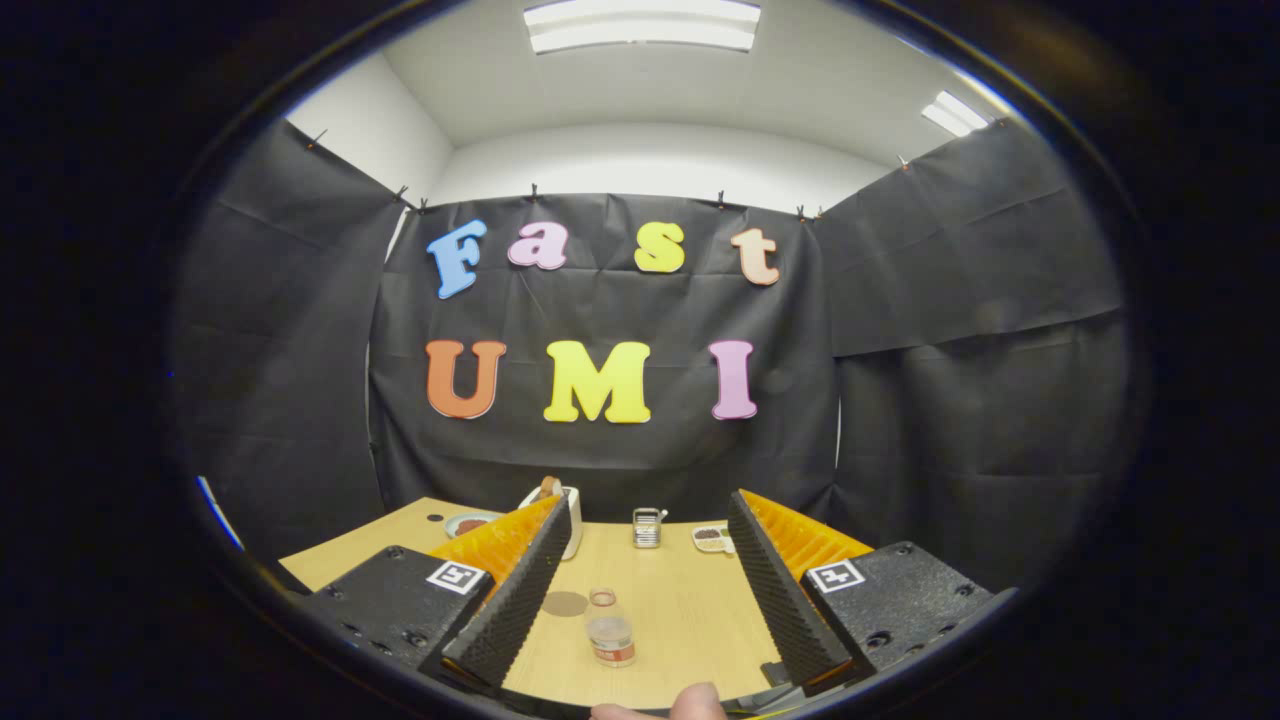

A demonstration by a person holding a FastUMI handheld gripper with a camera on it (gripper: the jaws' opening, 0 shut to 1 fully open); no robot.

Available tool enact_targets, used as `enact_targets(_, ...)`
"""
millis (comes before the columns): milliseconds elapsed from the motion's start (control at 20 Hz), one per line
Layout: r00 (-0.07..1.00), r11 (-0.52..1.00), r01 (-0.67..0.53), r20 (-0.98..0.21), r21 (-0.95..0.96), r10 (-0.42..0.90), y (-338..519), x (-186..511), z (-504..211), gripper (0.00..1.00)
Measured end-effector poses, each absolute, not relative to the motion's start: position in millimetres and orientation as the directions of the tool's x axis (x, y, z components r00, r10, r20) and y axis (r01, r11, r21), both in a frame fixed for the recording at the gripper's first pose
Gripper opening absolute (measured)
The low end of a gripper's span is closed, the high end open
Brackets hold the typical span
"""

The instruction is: Take the bottle from table, then pour the juice into the cup, finally place the bottle on the coaster

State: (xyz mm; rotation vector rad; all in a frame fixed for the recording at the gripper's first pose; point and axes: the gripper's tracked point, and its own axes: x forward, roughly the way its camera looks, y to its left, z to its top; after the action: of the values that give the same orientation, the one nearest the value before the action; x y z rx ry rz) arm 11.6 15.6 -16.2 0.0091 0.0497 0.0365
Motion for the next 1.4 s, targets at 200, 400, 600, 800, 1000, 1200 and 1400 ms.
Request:
enact_targets(200, 0.997, 0.999, -0.050, -0.061, 0.011, 0.050, 20.2, 16.1, -21.0, 1.00)
enact_targets(400, 0.991, 0.996, -0.091, -0.101, -0.012, 0.089, 30.7, 20.8, -41.2, 1.00)
enact_targets(600, 0.985, 0.994, -0.110, -0.134, -0.004, 0.109, 35.5, 26.1, -59.3, 1.00)
enact_targets(800, 0.968, 0.989, -0.142, -0.206, 0.029, 0.145, 42.0, 32.4, -98.6, 1.00)
enact_targets(1000, 0.943, 0.984, -0.167, -0.283, 0.057, 0.176, 49.8, 37.7, -142.2, 1.00)
enact_targets(1200, 0.926, 0.985, -0.173, -0.336, 0.028, 0.172, 55.3, 43.2, -186.0, 1.00)
enact_targets(1400, 0.904, 0.982, -0.187, -0.391, 0.000, 0.172, 62.6, 48.4, -232.3, 1.00)
